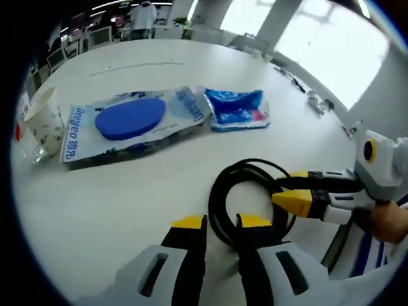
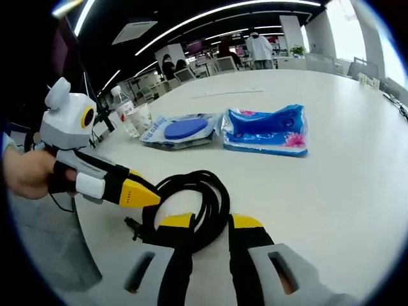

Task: Arrange the tabletop items into an orderly group along one side of the table until the central work area is clear of visible clutter.

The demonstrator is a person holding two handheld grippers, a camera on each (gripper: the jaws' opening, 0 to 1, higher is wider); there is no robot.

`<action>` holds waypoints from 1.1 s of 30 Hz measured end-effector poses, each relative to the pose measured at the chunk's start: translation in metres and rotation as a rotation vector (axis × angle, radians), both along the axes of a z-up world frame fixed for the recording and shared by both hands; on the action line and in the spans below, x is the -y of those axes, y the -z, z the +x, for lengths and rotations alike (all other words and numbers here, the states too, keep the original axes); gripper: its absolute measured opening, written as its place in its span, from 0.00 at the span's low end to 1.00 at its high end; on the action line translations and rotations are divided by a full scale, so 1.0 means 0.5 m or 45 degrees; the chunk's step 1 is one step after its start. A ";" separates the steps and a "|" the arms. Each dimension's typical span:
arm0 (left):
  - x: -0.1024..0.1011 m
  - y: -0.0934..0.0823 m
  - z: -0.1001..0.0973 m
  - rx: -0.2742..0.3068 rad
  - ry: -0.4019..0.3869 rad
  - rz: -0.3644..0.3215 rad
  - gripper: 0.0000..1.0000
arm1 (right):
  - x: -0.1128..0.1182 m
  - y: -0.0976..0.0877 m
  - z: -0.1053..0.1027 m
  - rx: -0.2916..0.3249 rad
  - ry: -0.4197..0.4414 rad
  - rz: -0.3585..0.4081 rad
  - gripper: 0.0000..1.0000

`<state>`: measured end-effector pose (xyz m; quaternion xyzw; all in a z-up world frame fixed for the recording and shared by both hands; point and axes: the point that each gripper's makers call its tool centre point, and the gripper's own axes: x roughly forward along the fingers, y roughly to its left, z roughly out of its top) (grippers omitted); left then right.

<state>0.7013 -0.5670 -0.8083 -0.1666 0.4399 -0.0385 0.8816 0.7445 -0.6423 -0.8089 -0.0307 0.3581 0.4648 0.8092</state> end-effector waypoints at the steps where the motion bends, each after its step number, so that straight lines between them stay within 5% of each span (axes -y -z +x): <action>1: 0.002 -0.004 -0.001 0.005 -0.003 -0.007 0.09 | 0.000 -0.002 0.002 -0.003 0.000 0.003 0.16; 3: 0.003 -0.007 -0.001 -0.002 -0.073 -0.088 0.08 | 0.001 -0.002 0.007 -0.009 0.006 -0.004 0.15; 8: -0.007 -0.004 -0.001 -0.046 -0.098 -0.112 0.05 | 0.011 -0.010 0.022 -0.025 0.099 -0.003 0.05; 10: -0.002 -0.006 0.002 -0.049 -0.138 -0.137 0.04 | 0.006 -0.013 0.015 -0.116 0.127 0.051 0.04; 15: 0.005 -0.013 0.006 -0.055 -0.192 -0.213 0.02 | 0.014 -0.037 0.031 -0.158 0.191 0.120 0.00; 20: 0.008 -0.031 0.022 -0.027 -0.223 -0.235 0.00 | 0.012 -0.063 0.037 -0.071 0.089 0.087 0.00; 33: 0.021 -0.068 0.115 0.036 -0.206 -0.233 0.00 | 0.037 -0.071 0.131 -0.075 0.160 0.097 0.00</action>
